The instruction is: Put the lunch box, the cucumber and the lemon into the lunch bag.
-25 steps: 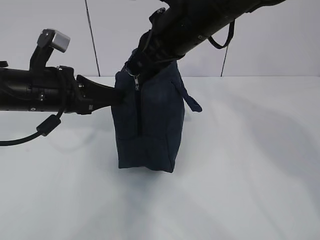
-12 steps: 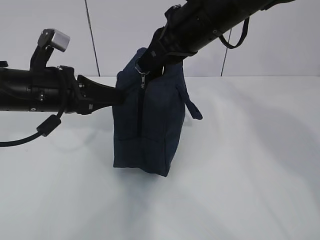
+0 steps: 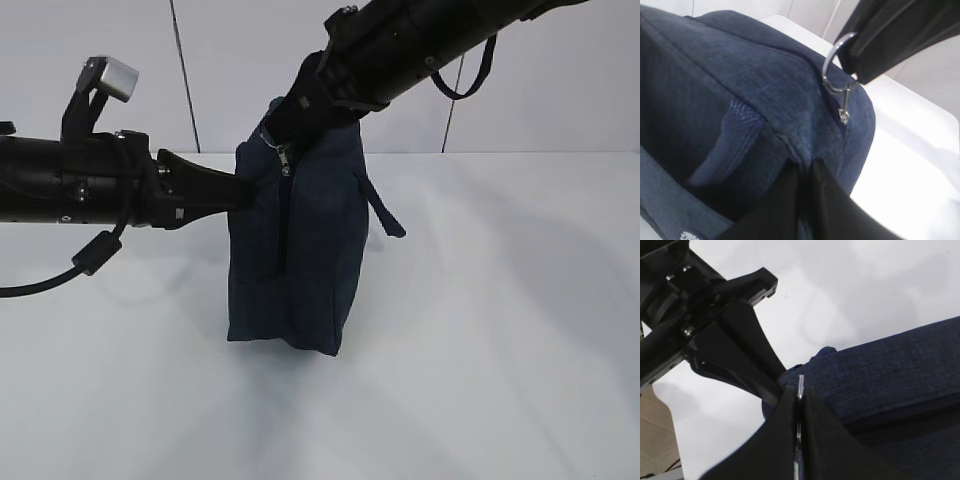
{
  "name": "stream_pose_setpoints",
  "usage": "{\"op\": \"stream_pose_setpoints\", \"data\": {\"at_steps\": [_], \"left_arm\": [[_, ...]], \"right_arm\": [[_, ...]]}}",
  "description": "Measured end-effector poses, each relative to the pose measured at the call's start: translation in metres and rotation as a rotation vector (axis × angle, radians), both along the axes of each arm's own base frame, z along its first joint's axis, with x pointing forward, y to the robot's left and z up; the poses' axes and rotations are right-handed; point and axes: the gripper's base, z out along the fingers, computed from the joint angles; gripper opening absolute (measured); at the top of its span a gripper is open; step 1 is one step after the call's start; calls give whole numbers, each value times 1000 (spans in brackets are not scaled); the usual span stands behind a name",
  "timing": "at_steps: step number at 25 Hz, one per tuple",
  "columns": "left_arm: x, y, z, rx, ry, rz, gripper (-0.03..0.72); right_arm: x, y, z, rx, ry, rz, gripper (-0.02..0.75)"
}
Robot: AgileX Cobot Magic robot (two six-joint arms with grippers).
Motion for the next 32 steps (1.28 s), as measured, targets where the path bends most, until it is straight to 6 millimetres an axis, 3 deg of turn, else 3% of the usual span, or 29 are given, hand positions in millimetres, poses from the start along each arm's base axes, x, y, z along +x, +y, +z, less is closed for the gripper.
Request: {"op": "stream_pose_setpoints", "data": {"at_steps": [11,27,32], "left_arm": [[-4,-6,1,-16,2,-36,12],[-3,-5,0,-11,7,-22,11],[-2,-5,-2,17,7,-5,11]], "right_arm": [[9,3,-11,18,8,-28,20],[15,3,-11,28,-33,-59,20],[12,0,-16,-37,-10,-39,20]]}}
